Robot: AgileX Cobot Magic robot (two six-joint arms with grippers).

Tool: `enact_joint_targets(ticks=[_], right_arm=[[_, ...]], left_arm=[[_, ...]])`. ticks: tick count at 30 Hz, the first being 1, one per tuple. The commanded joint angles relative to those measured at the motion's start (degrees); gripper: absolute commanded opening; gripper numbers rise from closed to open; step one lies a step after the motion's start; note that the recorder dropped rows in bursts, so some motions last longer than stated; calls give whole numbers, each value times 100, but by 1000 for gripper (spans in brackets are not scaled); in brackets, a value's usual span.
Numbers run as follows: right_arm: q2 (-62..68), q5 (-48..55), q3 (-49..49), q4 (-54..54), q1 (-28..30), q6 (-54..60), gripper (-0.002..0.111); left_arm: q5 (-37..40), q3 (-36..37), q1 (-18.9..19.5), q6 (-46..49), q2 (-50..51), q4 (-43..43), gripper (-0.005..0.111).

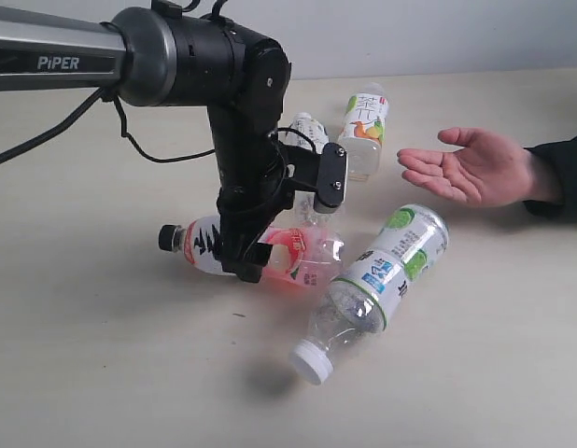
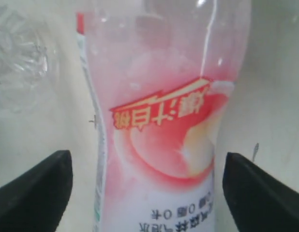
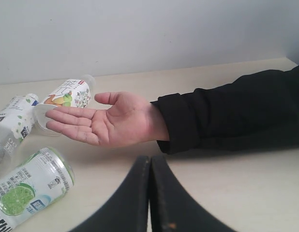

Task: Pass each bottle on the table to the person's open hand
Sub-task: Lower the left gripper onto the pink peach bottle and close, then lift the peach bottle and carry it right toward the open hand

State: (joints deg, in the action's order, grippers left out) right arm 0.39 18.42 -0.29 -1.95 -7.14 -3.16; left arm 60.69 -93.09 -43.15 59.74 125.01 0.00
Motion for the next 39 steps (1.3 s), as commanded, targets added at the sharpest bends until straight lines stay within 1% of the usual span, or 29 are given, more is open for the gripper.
enact_joint_targets(ticks=[1,4,9,11,12,14,19,24,29,32,33,34,35,36,37,38,39], right_arm=[[-39,-46,29,-14,14,4,0],[-39,-46,29,-14,14,4,0],[-39,-46,29,-14,14,4,0],[-39,-46,29,-14,14,4,0],[-39,-46,29,-14,14,4,0],[-39,-46,29,-14,14,4,0],[-39,-46,29,-14,14,4,0],[-39,-46,29,-14,14,4,0],[-39,-46,29,-14,14,4,0],[-39,-46,29,-14,14,4,0],[-39,-46,29,-14,14,4,0],[-39,-46,29,-14,14,4,0],[-39,-46,29,-14,14,4,0],[-39,-46,29,-14,14,4,0],[-39,-46,29,-14,14,4,0],[-39,-46,29,-14,14,4,0],[-39,-46,29,-14,14,4,0]], left_arm=[[-106,-22,-18,-8,-14,-68,70],[-91,-22,-18,-8,34,-56,64],[-39,-22,-18,-8,208,-56,63],[-41,-22,-18,-34,210,-56,61],[-17,-22,-18,-66,210,-56,56],[43,-22,-18,-170,162,0,44],[431,-22,-18,-381,-12,378,-1],[895,-22,-18,-741,-367,807,0],[928,-22,-29,-1302,-889,903,0],[892,-22,-42,-2169,-1213,984,0],[851,-22,-42,-2872,-1341,984,0],[779,-22,-55,-3939,-1511,984,0],[786,-47,-81,-4611,-1575,984,0],[928,-192,-163,-5566,-1648,1000,0],[928,-305,-218,-6118,-1647,1016,0],[928,-536,-385,-6757,-1610,1016,0],[928,-625,-501,-6905,-1598,1001,0]])
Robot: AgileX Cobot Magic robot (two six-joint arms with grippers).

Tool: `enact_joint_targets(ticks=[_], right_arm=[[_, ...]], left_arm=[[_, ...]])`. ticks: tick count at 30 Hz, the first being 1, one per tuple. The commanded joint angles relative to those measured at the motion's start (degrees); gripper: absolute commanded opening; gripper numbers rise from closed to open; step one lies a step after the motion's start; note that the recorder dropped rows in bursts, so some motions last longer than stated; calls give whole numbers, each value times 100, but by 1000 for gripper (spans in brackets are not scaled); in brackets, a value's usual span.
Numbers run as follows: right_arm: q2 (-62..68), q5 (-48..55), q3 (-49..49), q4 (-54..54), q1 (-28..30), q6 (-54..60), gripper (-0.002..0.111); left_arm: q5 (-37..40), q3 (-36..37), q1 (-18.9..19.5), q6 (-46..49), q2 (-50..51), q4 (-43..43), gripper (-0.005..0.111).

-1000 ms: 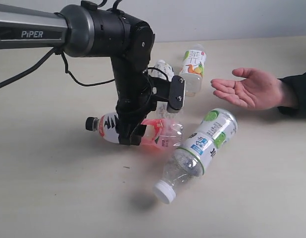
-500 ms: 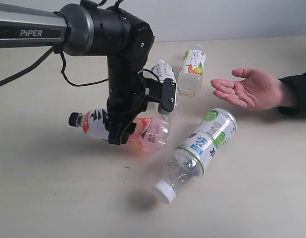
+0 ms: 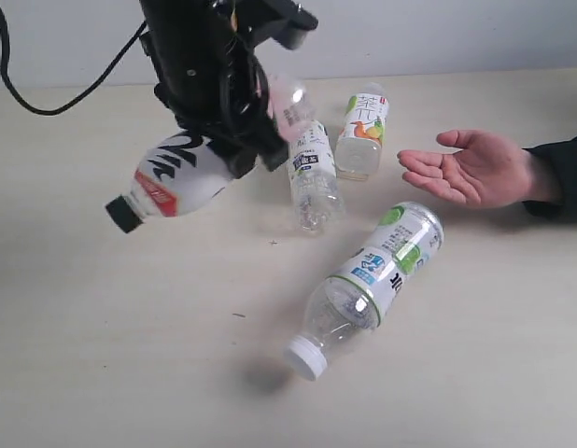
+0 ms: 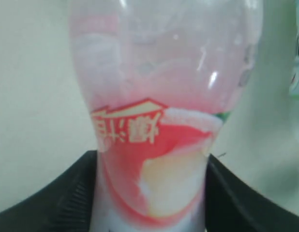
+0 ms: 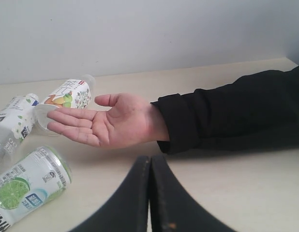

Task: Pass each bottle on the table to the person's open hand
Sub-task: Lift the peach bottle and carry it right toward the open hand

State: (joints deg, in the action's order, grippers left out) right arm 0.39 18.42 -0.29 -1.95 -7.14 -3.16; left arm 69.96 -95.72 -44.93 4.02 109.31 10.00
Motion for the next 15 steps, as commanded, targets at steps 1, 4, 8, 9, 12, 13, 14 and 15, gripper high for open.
enact_joint_targets(ticks=[1,4,8,9,12,13,14,15], right_arm=[[-39,-46,29,-14,14,4,0],[-39,-46,29,-14,14,4,0],[-39,-46,29,-14,14,4,0],[-39,-46,29,-14,14,4,0],[-39,-46,29,-14,14,4,0],[-39,-46,29,-14,14,4,0],[-39,-46,29,-14,14,4,0],[-39,-46,29,-14,14,4,0]], left_arm=[[0,-569,-557,-1668,40,-106,0],[0,-1418,-1186,-2137,517,-178,0],[-275,-2785,-1357,-2799,1482,-573,0],[-356,-3085,-1310,-2961,1698,-787,0],[-959,-3908,-1037,-3336,2368,-1900,0],[-1165,-3982,-985,-3336,2487,-2188,0],[-1386,-4033,-912,-3336,2596,-2565,0],[-1622,-4057,-836,-3321,2696,-2959,0]])
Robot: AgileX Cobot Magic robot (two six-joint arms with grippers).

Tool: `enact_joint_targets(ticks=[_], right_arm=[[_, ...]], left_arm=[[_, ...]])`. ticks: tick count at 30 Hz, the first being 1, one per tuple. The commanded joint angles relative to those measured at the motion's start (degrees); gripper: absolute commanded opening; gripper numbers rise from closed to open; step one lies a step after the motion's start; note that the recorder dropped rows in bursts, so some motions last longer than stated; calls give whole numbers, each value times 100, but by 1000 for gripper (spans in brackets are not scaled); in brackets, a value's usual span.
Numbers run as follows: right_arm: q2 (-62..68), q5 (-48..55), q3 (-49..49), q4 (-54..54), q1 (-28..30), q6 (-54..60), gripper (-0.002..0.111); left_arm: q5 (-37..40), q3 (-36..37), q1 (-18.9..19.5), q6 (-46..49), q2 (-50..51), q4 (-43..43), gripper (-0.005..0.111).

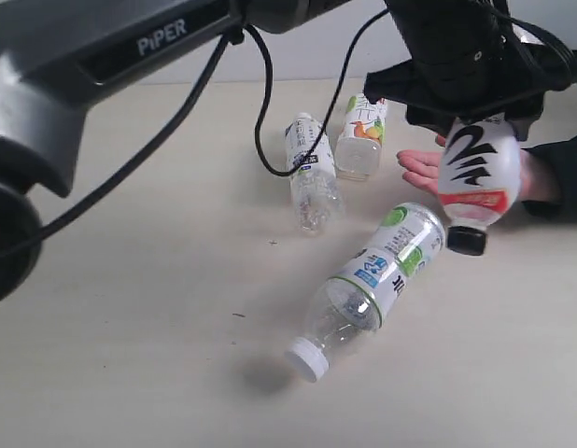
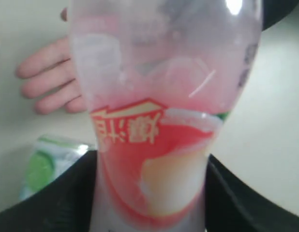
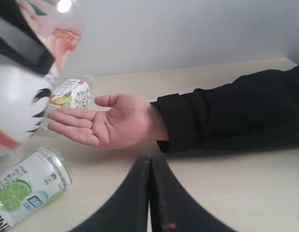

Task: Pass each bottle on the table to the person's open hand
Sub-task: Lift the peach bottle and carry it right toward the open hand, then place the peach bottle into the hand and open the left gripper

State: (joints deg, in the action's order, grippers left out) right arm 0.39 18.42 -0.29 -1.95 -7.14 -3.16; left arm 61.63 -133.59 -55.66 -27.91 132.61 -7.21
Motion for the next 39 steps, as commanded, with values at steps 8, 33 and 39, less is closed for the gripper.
enact_joint_targets(ticks=[8,33,39], right_arm=[[-39,-46,29,-14,14,4,0],[-39,-46,29,-14,14,4,0],[-39,-46,29,-14,14,4,0]], left_arm=[[-2135,-271,771,-146,1110,-2645,0],[-2167,-271,881,-600,1600,-2725,12],[-2156,-271,881,-600,1600,-2725,40]])
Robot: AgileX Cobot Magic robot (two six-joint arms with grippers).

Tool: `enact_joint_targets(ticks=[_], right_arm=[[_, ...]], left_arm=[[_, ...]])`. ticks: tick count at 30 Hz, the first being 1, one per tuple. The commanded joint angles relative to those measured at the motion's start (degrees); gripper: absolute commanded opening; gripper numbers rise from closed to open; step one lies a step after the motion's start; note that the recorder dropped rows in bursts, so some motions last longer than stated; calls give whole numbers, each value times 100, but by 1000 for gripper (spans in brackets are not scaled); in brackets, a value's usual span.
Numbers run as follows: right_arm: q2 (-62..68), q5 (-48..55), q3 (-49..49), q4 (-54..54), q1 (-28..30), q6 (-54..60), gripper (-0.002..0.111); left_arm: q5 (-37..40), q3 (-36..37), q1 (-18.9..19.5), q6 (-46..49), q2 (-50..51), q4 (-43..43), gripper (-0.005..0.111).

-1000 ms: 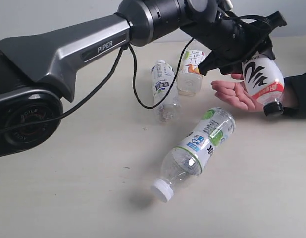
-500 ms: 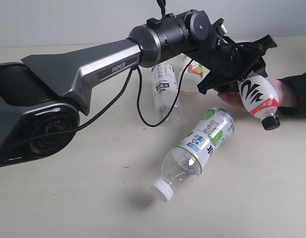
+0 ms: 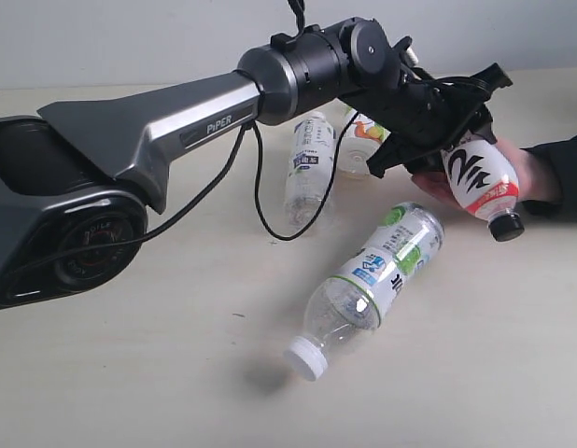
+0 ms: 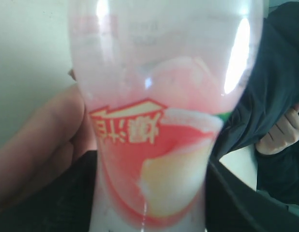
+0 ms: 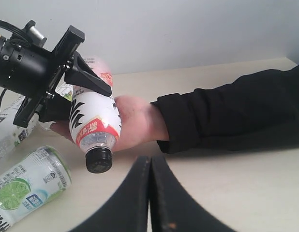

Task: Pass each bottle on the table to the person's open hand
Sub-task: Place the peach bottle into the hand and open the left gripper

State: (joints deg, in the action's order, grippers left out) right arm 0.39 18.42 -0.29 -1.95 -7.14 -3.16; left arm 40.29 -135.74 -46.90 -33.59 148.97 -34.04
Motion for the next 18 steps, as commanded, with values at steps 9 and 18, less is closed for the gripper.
enact_joint_targets(ticks=[9,18], right_arm=[[-39,-46,29,-14,14,4,0],[-39,-46,29,-14,14,4,0]], left_arm=[[-35,-56,6,6,-37,-41,61],[-45,-56,6,35,-37,-41,61]])
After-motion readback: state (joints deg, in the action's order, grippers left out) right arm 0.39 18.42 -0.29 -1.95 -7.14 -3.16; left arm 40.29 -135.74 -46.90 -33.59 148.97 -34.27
